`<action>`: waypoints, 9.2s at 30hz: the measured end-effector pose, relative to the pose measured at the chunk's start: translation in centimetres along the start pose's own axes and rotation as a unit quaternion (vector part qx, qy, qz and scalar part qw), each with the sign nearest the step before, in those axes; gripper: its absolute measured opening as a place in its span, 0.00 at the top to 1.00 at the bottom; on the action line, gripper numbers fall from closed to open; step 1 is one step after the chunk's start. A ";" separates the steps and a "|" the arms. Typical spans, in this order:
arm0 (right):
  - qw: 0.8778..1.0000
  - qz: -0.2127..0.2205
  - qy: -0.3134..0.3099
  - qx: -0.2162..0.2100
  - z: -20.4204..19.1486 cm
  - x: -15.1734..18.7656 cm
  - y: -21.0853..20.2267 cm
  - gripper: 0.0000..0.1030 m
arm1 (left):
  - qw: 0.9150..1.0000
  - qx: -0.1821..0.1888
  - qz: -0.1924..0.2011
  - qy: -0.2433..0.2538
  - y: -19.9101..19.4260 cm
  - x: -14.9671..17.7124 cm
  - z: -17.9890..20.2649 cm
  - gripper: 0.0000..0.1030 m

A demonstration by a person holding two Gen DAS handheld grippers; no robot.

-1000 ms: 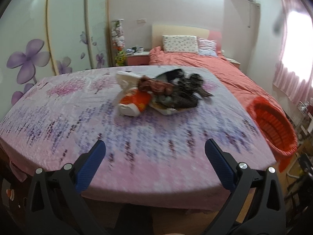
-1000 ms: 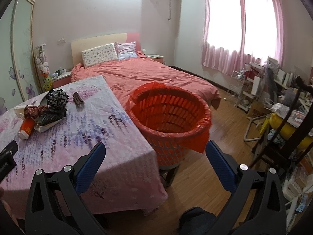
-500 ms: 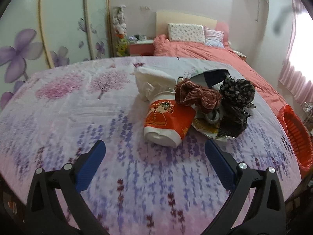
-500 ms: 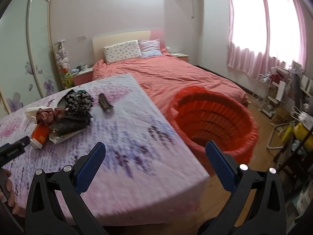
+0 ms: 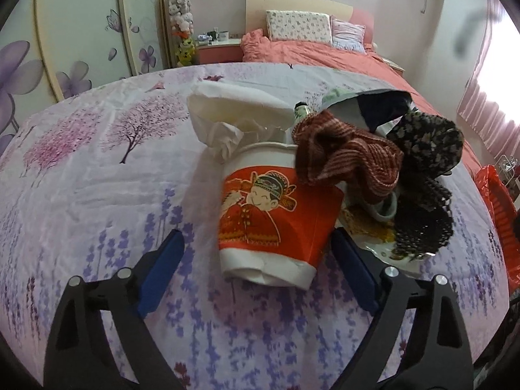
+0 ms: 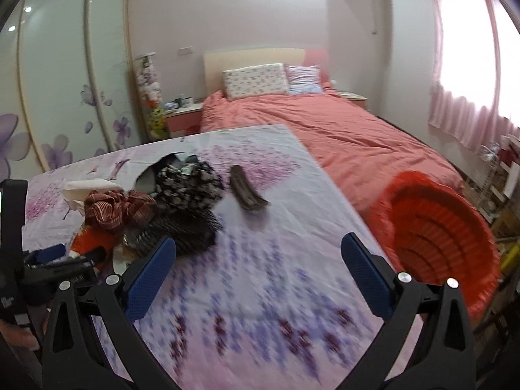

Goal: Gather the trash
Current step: 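Grasp the red-and-white paper cup with the left tool while the right tool grasps the black floral cloth, then lift the paper cup with the left tool while the right tool carries the floral cloth toward the red basket, then open the left tool over the red basket while the right tool drops the floral cloth in, then move both tools back over the bed toward the white tissue and brown insole, then grasp the brown slotted insole with the right tool while the left tool grasps the crumpled white tissue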

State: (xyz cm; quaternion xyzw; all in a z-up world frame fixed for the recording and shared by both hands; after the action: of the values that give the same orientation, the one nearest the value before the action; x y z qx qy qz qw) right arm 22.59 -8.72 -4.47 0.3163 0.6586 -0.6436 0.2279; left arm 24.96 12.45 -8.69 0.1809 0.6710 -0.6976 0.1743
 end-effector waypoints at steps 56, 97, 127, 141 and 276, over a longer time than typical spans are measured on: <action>0.992 0.006 0.009 -0.124 -1.2 -5.2 0.3 0.93 | 0.997 0.046 0.061 -0.018 -6.0 -1.4 -2.1 0.86; 0.991 -0.026 0.008 -0.131 -1.3 -4.7 4.2 0.93 | 0.990 -0.050 0.010 -0.134 1.1 -5.0 -11.9 0.88; 0.989 0.065 0.062 -0.119 5.3 -5.7 -4.0 0.93 | 0.989 0.034 0.141 -0.022 -13.8 -6.1 2.9 0.92; 0.986 0.110 0.114 -0.058 13.3 -4.1 -6.9 0.93 | 0.986 0.103 0.119 0.058 -13.2 -5.2 15.0 0.92; 0.989 -0.139 -0.027 -0.037 1.0 -5.6 13.1 0.70 | 0.985 -0.060 0.020 -0.163 5.7 -13.0 -11.3 0.34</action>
State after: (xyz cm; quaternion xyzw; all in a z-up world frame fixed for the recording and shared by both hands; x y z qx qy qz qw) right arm 35.68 -10.82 -9.75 0.1954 0.7130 -0.6526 0.1658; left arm 39.31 23.54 -7.75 0.0674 0.6704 -0.6727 0.3057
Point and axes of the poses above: each gripper's, at about its wrist camera, not at the fingertips, and y roughly the way its jaws point, z to its right, x to its underside, the point moved 2 cm from there along y, roughly the way its jaws point, and after that the axes turned 10 degrees about -z, right-handed, at the moved point
